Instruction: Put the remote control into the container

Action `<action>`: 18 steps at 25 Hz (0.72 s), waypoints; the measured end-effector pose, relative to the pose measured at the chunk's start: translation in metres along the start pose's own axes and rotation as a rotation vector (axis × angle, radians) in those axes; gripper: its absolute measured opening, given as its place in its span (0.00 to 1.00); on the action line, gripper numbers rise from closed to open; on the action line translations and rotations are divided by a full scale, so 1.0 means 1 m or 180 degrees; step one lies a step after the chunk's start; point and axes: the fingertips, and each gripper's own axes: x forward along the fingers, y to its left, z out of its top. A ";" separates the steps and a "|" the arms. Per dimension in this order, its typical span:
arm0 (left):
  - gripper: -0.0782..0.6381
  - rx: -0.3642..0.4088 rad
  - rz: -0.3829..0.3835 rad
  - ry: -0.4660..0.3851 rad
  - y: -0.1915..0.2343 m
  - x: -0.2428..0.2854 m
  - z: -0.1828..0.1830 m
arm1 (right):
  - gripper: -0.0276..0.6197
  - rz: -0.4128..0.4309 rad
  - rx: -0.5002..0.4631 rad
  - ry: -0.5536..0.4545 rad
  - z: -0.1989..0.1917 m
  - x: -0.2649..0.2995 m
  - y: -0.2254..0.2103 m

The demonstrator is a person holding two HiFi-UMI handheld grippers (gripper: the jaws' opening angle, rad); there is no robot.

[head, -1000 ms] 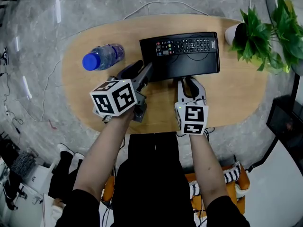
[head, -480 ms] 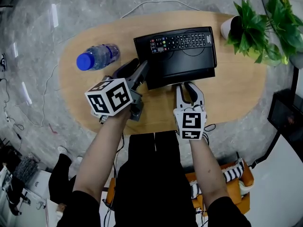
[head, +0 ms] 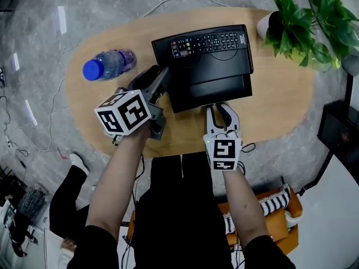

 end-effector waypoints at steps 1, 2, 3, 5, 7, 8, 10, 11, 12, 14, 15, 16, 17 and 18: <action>0.37 0.0007 -0.0003 -0.0002 0.000 0.000 0.000 | 0.16 -0.0002 -0.0001 0.0006 -0.002 -0.002 -0.001; 0.37 0.0045 0.0001 0.0001 -0.001 0.000 0.000 | 0.16 0.0000 0.0000 0.0012 -0.005 -0.003 -0.001; 0.37 0.0125 0.0014 0.0009 -0.001 0.000 0.001 | 0.16 0.0003 0.0002 0.0017 -0.007 -0.005 -0.001; 0.36 0.0342 0.0051 0.0029 -0.003 0.000 0.002 | 0.16 0.0006 -0.0003 0.0026 -0.011 -0.008 0.000; 0.36 0.0440 0.0071 0.0032 -0.004 0.000 0.003 | 0.16 0.0008 -0.0023 0.0031 -0.014 -0.010 0.001; 0.36 0.0416 0.0069 0.0026 -0.004 0.000 0.003 | 0.16 0.0011 -0.0021 0.0034 -0.016 -0.011 0.002; 0.36 0.0320 0.0053 0.0012 -0.003 0.000 0.002 | 0.16 0.0023 0.0000 0.0042 -0.019 -0.014 0.003; 0.36 0.0291 0.0050 0.0007 -0.003 0.000 0.001 | 0.16 0.0031 0.0007 0.0047 -0.021 -0.015 0.003; 0.36 0.0287 0.0053 0.0005 -0.003 0.000 0.001 | 0.16 0.0040 0.0013 0.0050 -0.022 -0.016 0.004; 0.36 0.0336 0.0069 0.0009 -0.003 0.000 0.002 | 0.16 0.0053 0.0026 0.0051 -0.024 -0.017 0.004; 0.36 0.0365 0.0075 0.0011 -0.004 0.000 0.002 | 0.16 0.0055 0.0032 0.0051 -0.025 -0.018 0.005; 0.35 0.0379 0.0077 0.0012 -0.004 0.000 0.002 | 0.16 0.0056 0.0038 0.0050 -0.027 -0.019 0.005; 0.35 0.0376 0.0074 0.0010 -0.004 0.000 0.002 | 0.16 0.0057 0.0041 0.0051 -0.028 -0.019 0.005; 0.35 0.0364 0.0068 0.0005 -0.004 0.000 0.002 | 0.16 0.0060 0.0043 0.0053 -0.029 -0.020 0.006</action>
